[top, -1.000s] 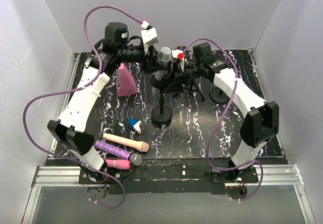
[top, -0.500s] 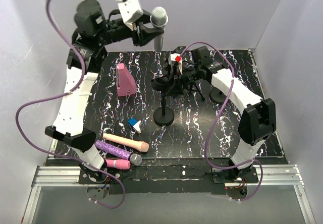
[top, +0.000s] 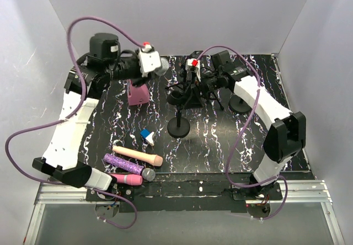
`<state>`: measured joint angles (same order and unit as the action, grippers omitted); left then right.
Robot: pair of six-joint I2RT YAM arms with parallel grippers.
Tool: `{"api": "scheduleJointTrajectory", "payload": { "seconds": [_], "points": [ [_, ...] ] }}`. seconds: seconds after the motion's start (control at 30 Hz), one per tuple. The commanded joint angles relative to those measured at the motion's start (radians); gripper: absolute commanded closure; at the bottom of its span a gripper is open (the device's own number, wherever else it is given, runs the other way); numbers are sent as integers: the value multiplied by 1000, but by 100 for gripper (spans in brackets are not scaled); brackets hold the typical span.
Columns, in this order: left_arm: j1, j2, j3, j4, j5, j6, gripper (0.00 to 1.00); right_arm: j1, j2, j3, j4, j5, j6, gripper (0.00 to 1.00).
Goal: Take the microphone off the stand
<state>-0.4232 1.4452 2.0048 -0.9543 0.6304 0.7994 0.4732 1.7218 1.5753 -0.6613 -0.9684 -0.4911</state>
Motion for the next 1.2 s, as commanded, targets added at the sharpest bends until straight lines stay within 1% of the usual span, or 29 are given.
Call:
{"api": "scheduleJointTrajectory", "payload": {
  "seconds": [0.0, 0.1, 0.2, 0.37, 0.5, 0.67, 0.87, 0.93, 1.03, 1.07, 1.17],
  "points": [
    [1, -46, -107, -335, -119, 265, 100, 4, -113, 42, -1, -3, 60, 14],
    [1, -58, -197, -469, -129, 349, 100, 4, -134, 51, -4, -12, 69, 13],
    [1, -106, -349, -515, -120, 415, 100, 2, -151, 61, -4, -9, 80, 12],
    [1, -212, -613, -472, -104, 558, 100, -10, -179, 69, 17, 5, 115, 12],
    [1, -217, -771, -454, -103, 642, 100, -25, -194, 57, 42, 10, 152, 12],
    [0, -187, -914, -312, -144, 695, 100, -36, -212, 42, 31, 13, 158, 13],
    [0, -79, -988, -224, -163, 724, 100, -42, -229, 31, -15, 17, 135, 14],
    [-2, -48, -1009, -175, -161, 712, 95, -45, -235, 23, -20, 19, 134, 15],
    [-2, -19, -1035, -78, -166, 669, 73, -45, -245, 6, -29, 31, 128, 15],
    [-2, -11, -1040, -57, -169, 664, 69, -45, -246, 2, -35, 36, 122, 15],
    [-2, 17, -1040, -44, -158, 659, 60, -45, -235, -3, -41, 39, 105, 16]
  ]
}}
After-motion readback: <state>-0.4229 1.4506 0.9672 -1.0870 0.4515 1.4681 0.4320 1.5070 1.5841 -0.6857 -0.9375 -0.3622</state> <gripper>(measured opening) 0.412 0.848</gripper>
